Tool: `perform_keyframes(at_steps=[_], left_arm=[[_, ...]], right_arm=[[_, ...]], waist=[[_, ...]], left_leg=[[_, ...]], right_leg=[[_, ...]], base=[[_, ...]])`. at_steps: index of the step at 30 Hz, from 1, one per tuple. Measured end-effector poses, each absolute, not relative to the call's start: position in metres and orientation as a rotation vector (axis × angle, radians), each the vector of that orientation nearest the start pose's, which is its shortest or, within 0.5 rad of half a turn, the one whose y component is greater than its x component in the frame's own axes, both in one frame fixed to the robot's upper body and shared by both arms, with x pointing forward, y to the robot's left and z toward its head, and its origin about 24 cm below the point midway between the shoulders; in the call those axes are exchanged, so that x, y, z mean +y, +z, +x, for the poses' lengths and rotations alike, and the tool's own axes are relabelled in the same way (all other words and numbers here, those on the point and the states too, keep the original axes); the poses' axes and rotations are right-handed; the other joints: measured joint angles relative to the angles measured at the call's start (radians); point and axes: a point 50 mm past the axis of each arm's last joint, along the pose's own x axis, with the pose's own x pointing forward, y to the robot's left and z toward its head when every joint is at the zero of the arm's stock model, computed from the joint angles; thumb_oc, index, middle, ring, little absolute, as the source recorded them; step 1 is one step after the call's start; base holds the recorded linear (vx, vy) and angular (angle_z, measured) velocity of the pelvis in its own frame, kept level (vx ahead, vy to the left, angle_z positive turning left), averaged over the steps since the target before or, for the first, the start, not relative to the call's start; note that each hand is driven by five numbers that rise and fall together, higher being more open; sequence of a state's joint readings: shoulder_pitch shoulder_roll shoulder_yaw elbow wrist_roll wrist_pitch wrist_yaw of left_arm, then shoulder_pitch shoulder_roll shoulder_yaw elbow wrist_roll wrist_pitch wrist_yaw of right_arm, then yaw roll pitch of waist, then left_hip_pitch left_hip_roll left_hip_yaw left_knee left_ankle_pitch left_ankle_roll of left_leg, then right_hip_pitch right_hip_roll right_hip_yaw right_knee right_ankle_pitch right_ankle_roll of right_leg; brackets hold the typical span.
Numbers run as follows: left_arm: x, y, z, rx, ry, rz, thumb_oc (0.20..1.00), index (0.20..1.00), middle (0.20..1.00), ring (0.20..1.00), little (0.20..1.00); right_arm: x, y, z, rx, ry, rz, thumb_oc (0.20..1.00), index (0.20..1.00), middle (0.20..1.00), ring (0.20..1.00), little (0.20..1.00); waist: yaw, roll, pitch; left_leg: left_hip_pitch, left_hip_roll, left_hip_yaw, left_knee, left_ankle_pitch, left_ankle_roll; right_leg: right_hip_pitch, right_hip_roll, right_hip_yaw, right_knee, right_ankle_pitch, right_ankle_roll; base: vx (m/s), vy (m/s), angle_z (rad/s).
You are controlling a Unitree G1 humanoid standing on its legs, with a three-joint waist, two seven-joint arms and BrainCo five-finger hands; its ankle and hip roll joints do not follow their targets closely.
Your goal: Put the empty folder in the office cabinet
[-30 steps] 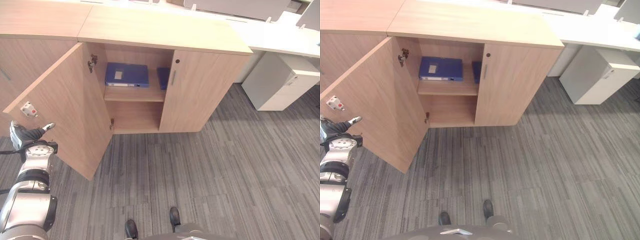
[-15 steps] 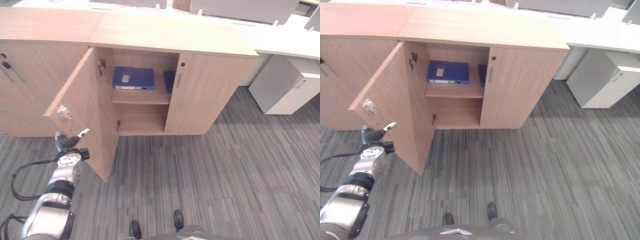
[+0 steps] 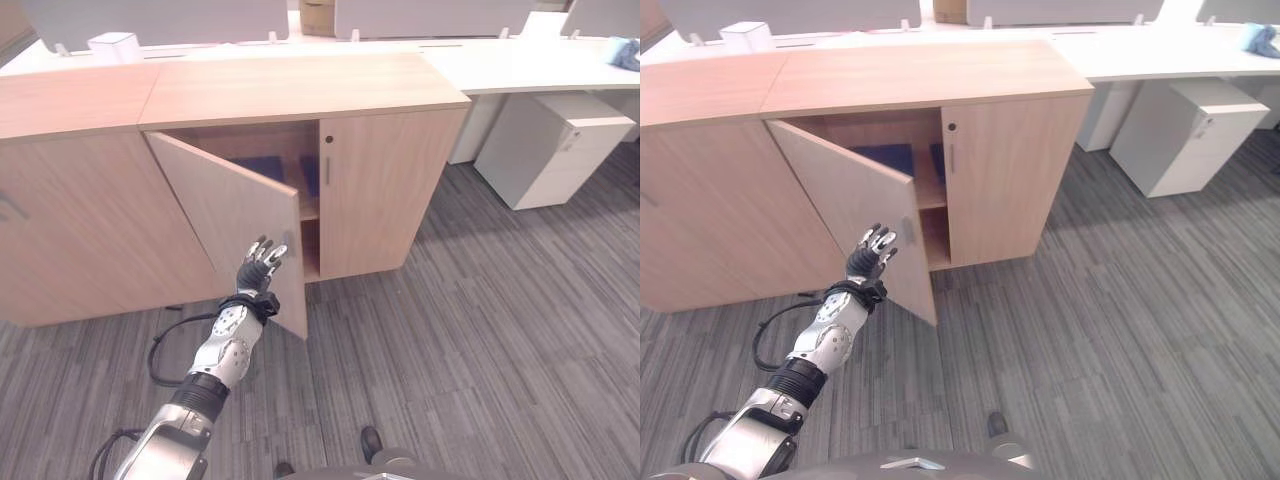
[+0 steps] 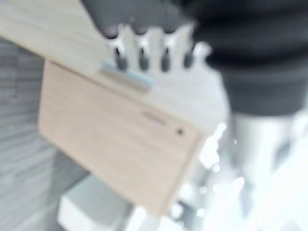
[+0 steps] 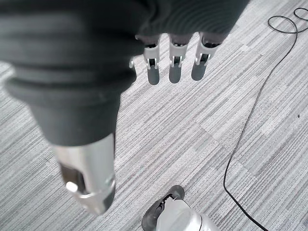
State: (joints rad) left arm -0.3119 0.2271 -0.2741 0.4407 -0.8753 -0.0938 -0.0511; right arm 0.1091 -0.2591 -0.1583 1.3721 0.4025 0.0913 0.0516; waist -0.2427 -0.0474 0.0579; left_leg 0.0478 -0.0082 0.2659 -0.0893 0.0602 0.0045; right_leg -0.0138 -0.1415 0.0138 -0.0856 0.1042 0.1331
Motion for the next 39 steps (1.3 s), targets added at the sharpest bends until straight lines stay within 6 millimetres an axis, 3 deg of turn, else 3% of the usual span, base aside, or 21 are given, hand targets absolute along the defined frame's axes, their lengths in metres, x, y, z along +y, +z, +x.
perform_keyframes(at_steps=[4, 7, 10, 11, 14, 15, 17, 18, 20, 21, 24, 28, 34, 39], left_arm=[[0.137, 0.01, 0.293, 0.191, -0.145, -0.584, 1.0, 1.0, 1.0, 1.0, 1.0], [0.148, -0.018, 0.272, 0.264, -0.012, -0.62, 1.0, 1.0, 1.0, 1.0, 1.0], [0.159, -0.046, 0.25, 0.361, 0.065, -0.505, 1.0, 1.0, 1.0, 1.0, 1.0], [0.17, -0.065, 0.233, 0.436, 0.118, -0.453, 1.0, 1.0, 1.0, 1.0, 1.0], [0.183, -0.095, 0.204, 0.584, 0.19, -0.409, 1.0, 1.0, 1.0, 1.0, 1.0], [0.191, -0.117, 0.174, 0.698, 0.236, -0.382, 1.0, 1.0, 1.0, 1.0, 1.0], [0.196, -0.133, 0.149, 0.814, 0.269, -0.35, 1.0, 1.0, 1.0, 1.0, 1.0], [0.204, -0.153, 0.113, 0.976, 0.331, -0.309, 1.0, 1.0, 1.0, 1.0, 1.0], [0.21, -0.163, 0.085, 1.088, 0.379, -0.291, 1.0, 1.0, 1.0, 1.0, 1.0], [0.214, -0.17, 0.056, 1.196, 0.403, -0.253, 1.0, 1.0, 1.0, 1.0, 1.0], [0.218, -0.176, -0.004, 1.44, 0.481, -0.233, 1.0, 1.0, 1.0, 1.0, 1.0], [0.216, -0.173, -0.054, 1.564, 0.583, -0.31, 1.0, 1.0, 1.0, 1.0, 1.0], [0.213, -0.172, -0.064, 1.589, 0.62, -0.357, 1.0, 1.0, 1.0, 1.0, 1.0], [0.214, -0.175, -0.042, 1.535, 0.597, -0.356, 1.0, 1.0, 1.0, 1.0, 1.0]], right_arm=[[-0.257, -0.167, 0.0, 1.438, -0.572, 0.283, 1.0, 1.0, 1.0, 1.0, 1.0], [-0.257, -0.167, 0.006, 1.424, -0.574, 0.267, 1.0, 1.0, 1.0, 1.0, 1.0], [-0.257, -0.167, 0.01, 1.417, -0.563, 0.244, 1.0, 1.0, 1.0, 1.0, 1.0], [-0.258, -0.167, 0.014, 1.405, -0.568, 0.235, 1.0, 1.0, 1.0, 1.0, 1.0], [-0.259, -0.166, 0.017, 1.392, -0.568, 0.23, 1.0, 1.0, 1.0, 1.0, 1.0], [-0.259, -0.166, 0.022, 1.382, -0.568, 0.227, 1.0, 1.0, 1.0, 1.0, 1.0], [-0.259, -0.166, 0.021, 1.383, -0.57, 0.226, 1.0, 1.0, 1.0, 1.0, 1.0], [-0.258, -0.166, 0.025, 1.379, -0.561, 0.214, 1.0, 1.0, 1.0, 1.0, 1.0], [-0.257, -0.166, 0.025, 1.378, -0.561, 0.213, 1.0, 1.0, 1.0, 1.0, 1.0], [-0.256, -0.167, 0.027, 1.379, -0.555, 0.211, 1.0, 1.0, 1.0, 1.0, 1.0], [-0.252, -0.168, 0.026, 1.41, -0.516, 0.183, 1.0, 1.0, 1.0, 1.0, 1.0], [-0.246, -0.17, 0.022, 1.448, -0.447, 0.137, 1.0, 1.0, 1.0, 1.0, 1.0], [-0.245, -0.17, 0.022, 1.458, -0.428, 0.136, 1.0, 1.0, 1.0, 1.0, 1.0], [-0.244, -0.17, 0.02, 1.466, -0.416, 0.127, 1.0, 1.0, 1.0, 1.0, 1.0]], waist=[[0.003, 0.014, -0.009], [0.02, 0.031, -0.024], [0.035, 0.036, -0.028], [0.054, 0.038, -0.032], [0.074, 0.04, -0.039], [0.086, 0.042, -0.041], [0.087, 0.042, -0.046], [0.101, 0.041, -0.048], [0.115, 0.035, -0.052], [0.134, 0.033, -0.06], [0.138, 0.024, -0.082], [0.178, 0.021, -0.09], [0.2, 0.015, -0.095], [0.197, 0.015, -0.094]], left_leg=[[0.014, 0.0, -0.002, 0.0, -0.004, -0.005], [0.016, 0.001, -0.011, 0.0, -0.007, -0.008], [0.027, 0.002, -0.023, 0.0, -0.008, -0.01], [0.028, 0.005, -0.029, 0.0, -0.014, -0.01], [0.03, 0.006, -0.034, 0.0, -0.014, -0.011], [0.033, 0.006, -0.04, 0.0, -0.014, -0.011], [0.036, 0.006, -0.045, 0.0, -0.014, -0.012], [0.033, 0.006, -0.056, 0.0, -0.01, -0.014], [0.032, 0.007, -0.059, 0.0, -0.01, -0.014], [0.025, 0.007, -0.068, 0.0, -0.01, -0.014], [0.026, 0.009, -0.076, 0.0, -0.012, -0.015], [0.016, 0.01, -0.091, 0.0, -0.012, -0.015], [0.007, 0.011, -0.115, 0.0, -0.008, -0.02], [0.008, 0.017, -0.118, 0.0, -0.006, -0.022]], right_leg=[[0.015, 0.0, -0.001, -0.002, -0.006, -0.001], [0.024, 0.0, -0.012, -0.001, -0.009, -0.005], [0.035, 0.003, -0.021, -0.003, -0.015, -0.013], [0.04, 0.004, -0.026, -0.002, -0.021, -0.007], [0.048, 0.006, -0.029, -0.002, -0.024, -0.011], [0.054, 0.006, -0.034, -0.003, -0.024, -0.011], [0.055, 0.006, -0.039, -0.003, -0.03, -0.016], [0.058, 0.006, -0.053, -0.003, -0.033, -0.021], [0.059, 0.007, -0.055, -0.003, -0.034, -0.023], [0.067, 0.007, -0.063, -0.003, -0.035, -0.024], [0.068, 0.008, -0.072, -0.003, -0.04, -0.026], [0.068, 0.008, -0.085, -0.002, -0.045, -0.026], [0.071, 0.011, -0.111, -0.003, -0.049, -0.032], [0.071, 0.017, -0.114, -0.003, -0.052, -0.036]], base=[[0.0, -0.048, 0.03], [-0.01, -0.079, 0.09], [-0.01, -0.045, 0.11], [-0.01, -0.043, 0.07], [0.01, -0.033, 0.07], [0.0, -0.037, 0.12], [0.0, -0.028, 0.15], [0.0, -0.021, 0.18], [0.0, -0.034, 0.12], [0.01, -0.026, 0.08], [0.01, -0.01, 0.08], [0.01, -0.013, 0.13], [0.0, -0.009, 0.13], [0.0, 0.0, 0.0]])
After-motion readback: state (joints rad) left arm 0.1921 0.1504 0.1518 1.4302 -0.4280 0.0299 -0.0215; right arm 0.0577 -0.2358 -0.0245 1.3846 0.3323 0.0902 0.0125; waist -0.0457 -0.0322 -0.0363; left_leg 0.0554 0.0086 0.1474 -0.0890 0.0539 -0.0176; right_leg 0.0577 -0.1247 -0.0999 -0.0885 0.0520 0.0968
